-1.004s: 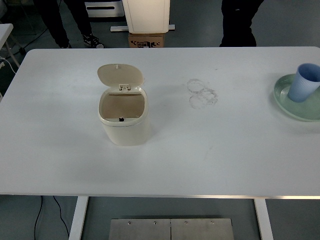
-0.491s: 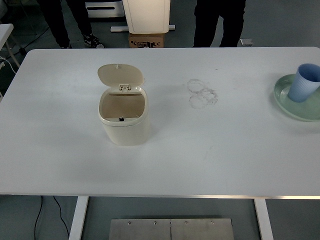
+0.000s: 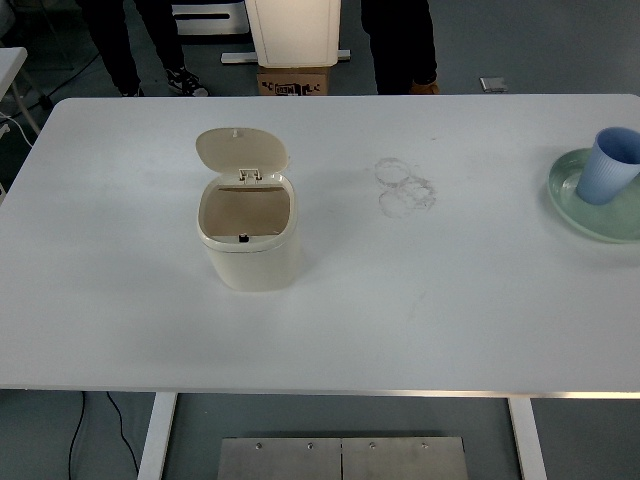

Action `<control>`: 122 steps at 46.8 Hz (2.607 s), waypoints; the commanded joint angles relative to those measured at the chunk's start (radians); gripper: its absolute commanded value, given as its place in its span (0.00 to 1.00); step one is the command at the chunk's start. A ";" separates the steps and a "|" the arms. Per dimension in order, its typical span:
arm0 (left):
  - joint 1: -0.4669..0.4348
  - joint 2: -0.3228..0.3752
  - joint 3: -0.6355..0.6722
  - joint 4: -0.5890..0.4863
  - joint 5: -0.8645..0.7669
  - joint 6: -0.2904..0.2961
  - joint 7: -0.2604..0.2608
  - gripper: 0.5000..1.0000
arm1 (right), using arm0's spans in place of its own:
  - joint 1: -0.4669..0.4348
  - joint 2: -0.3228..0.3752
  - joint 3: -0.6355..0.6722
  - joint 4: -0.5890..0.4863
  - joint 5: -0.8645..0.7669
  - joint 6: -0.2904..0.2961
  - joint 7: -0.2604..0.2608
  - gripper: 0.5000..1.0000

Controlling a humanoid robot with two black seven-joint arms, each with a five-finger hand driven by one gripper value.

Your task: Close trash bin

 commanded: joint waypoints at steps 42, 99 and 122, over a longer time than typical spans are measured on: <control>-0.040 -0.221 -0.001 0.003 0.011 0.017 -0.022 1.00 | 0.000 0.000 0.000 0.000 0.000 0.000 0.000 0.98; -0.091 -0.327 0.011 0.014 0.066 0.020 -0.019 1.00 | 0.000 0.000 0.000 0.000 0.000 0.000 0.000 0.98; -0.109 -0.316 0.083 0.012 0.270 0.043 -0.010 1.00 | -0.001 0.000 0.000 0.000 0.000 0.000 0.000 0.98</control>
